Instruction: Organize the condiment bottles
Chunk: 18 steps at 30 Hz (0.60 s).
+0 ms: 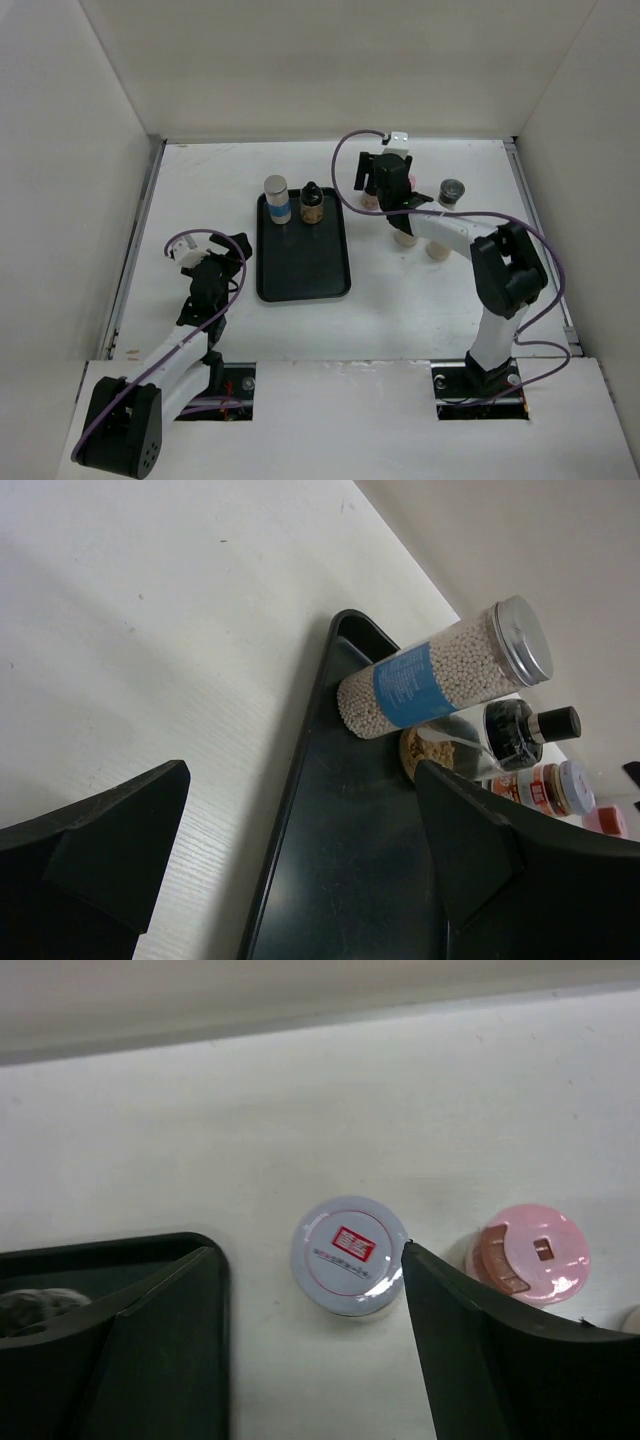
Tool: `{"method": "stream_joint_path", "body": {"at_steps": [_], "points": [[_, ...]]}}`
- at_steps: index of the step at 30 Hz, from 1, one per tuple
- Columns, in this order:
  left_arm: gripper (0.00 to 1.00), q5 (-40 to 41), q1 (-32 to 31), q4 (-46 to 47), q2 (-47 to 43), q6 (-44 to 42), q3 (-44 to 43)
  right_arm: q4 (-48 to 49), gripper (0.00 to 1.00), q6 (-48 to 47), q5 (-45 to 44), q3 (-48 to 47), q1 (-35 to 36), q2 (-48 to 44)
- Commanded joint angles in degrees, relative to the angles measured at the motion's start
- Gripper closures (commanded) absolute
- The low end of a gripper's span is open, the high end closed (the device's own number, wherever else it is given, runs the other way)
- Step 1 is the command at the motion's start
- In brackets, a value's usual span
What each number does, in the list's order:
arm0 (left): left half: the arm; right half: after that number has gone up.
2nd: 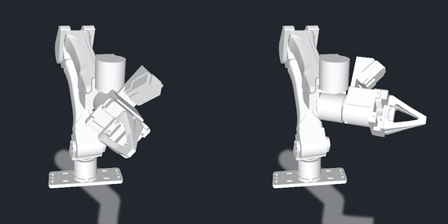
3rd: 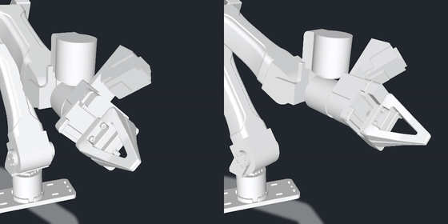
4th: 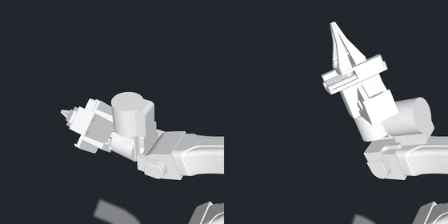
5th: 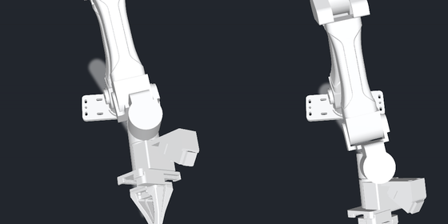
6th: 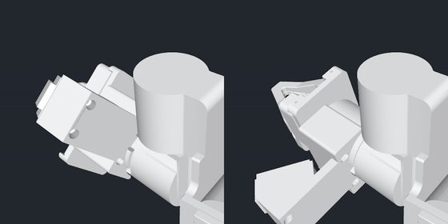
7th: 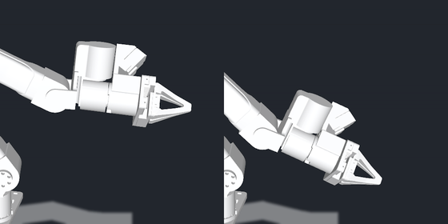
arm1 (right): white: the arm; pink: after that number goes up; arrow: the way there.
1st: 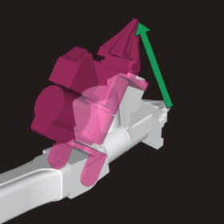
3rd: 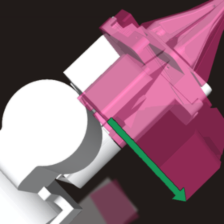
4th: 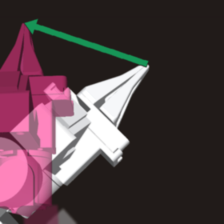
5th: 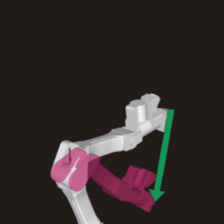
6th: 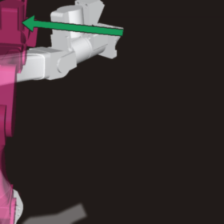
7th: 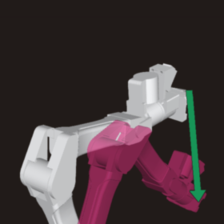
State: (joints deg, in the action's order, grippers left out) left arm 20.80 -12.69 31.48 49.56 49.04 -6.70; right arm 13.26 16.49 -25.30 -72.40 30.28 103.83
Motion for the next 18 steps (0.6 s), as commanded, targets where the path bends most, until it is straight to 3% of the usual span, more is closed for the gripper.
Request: {"method": "stream_joint_path", "body": {"at_steps": [1,11,15,18], "points": [[0.0,0.7,0.0,2.9,0.0,-0.6,-0.6,0.4,0.17,-0.8,-3.6,-0.9,-0.1,1.8],[0.0,0.0,-0.2,3.1,1.6,-0.5,-1.1,-0.2,0.12,-0.6,-1.8,-4.7,-1.9,8.5],[0.0,0.7,0.0,3.1,0.7,-0.6,-0.9,-1.6,0.16,-0.8,-0.9,-7.0,-1.9,10.9],[0.0,0.1,0.0,3.1,1.5,-0.5,-1.1,-0.7,0.28,-1.0,-1.3,-7.6,-1.9,11.2]]}}
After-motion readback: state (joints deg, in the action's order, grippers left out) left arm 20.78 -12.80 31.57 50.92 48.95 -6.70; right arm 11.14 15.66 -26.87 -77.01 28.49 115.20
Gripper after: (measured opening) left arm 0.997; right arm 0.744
